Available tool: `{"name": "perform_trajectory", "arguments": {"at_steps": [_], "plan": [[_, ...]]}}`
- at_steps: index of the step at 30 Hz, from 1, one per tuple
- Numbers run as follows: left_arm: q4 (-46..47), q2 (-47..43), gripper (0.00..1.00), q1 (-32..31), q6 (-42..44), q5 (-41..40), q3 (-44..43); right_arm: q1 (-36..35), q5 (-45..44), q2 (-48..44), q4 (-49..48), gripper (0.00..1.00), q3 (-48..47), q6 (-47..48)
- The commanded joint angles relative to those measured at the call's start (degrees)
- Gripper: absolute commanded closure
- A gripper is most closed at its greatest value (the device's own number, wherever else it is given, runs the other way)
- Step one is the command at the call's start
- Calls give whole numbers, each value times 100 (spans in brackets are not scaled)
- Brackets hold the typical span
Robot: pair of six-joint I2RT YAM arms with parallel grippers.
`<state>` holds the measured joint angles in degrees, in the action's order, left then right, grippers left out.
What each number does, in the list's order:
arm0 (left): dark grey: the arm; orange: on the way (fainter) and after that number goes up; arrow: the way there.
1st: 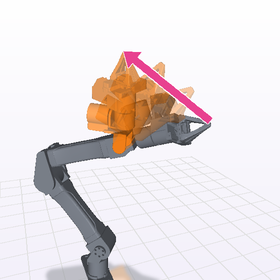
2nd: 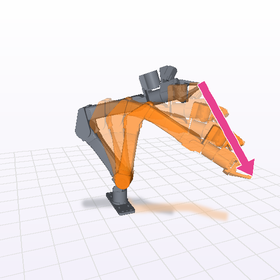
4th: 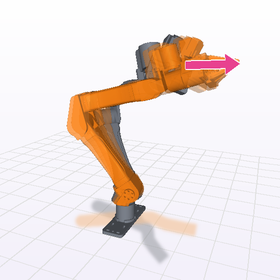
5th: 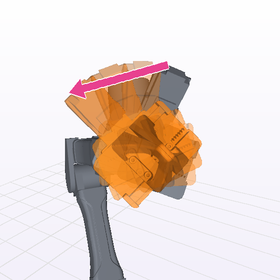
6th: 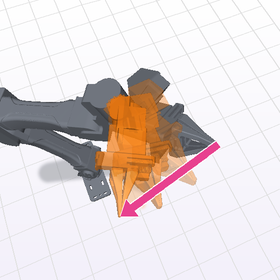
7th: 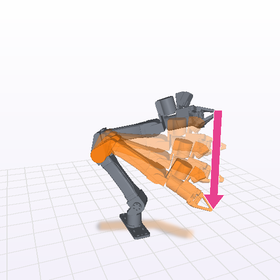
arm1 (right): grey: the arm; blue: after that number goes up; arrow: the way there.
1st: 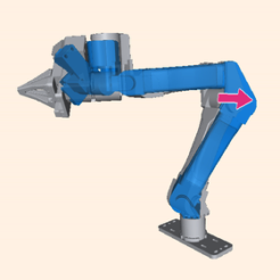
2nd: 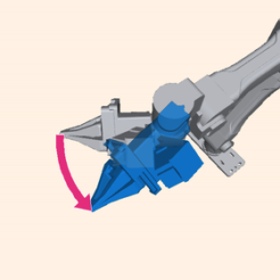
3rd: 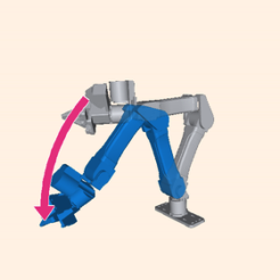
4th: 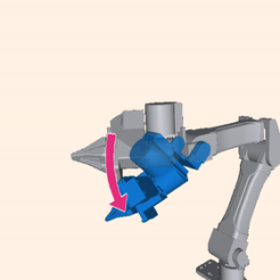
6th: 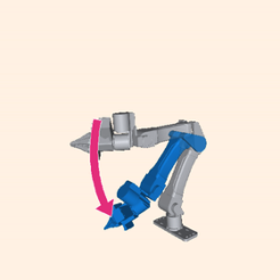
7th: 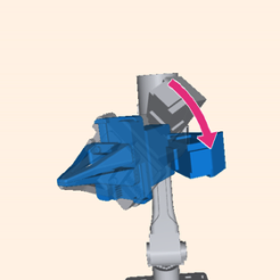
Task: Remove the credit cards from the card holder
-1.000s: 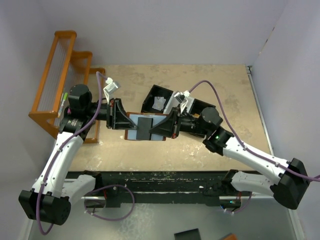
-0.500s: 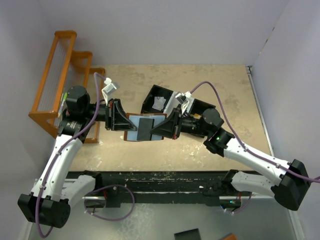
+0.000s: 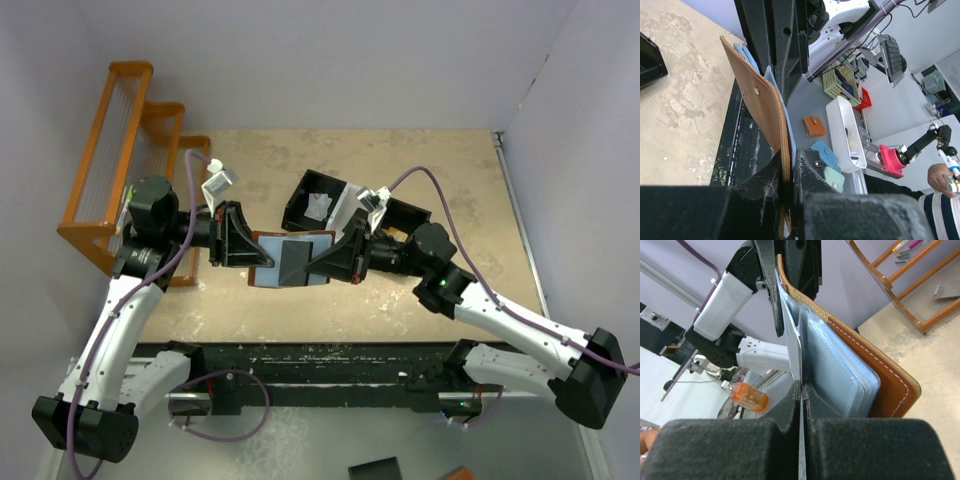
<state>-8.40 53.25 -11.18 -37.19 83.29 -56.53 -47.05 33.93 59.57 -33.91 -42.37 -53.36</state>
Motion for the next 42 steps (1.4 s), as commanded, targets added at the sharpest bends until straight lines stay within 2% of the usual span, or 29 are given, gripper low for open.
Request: {"name": "perform_trajectory", "arguments": {"at_steps": [1, 3, 16, 22, 29, 34, 42], "plan": [[-475, -78, 100, -42, 672, 194, -283, 29, -214, -380, 133, 100, 190, 74], [-700, -53, 100, -42, 884, 97, -340, 29, -258, -462, 142, 100, 274, 57], [-721, -163, 100, -42, 1073, 109, -393, 29, -264, -597, 214, 100, 395, 49], [-408, -277, 100, -49, 911, 126, -387, 29, -355, -564, -161, 100, 461, -129], [-244, -368, 100, -69, 842, 64, -310, -44, -326, -91, -1501, 100, 468, -626], [-53, -394, 100, -86, 656, 103, -338, -50, -414, -112, -1390, 100, 429, -600], [247, -408, 100, -112, 303, 41, -297, -50, -356, -73, -1395, 94, 300, -650]]}}
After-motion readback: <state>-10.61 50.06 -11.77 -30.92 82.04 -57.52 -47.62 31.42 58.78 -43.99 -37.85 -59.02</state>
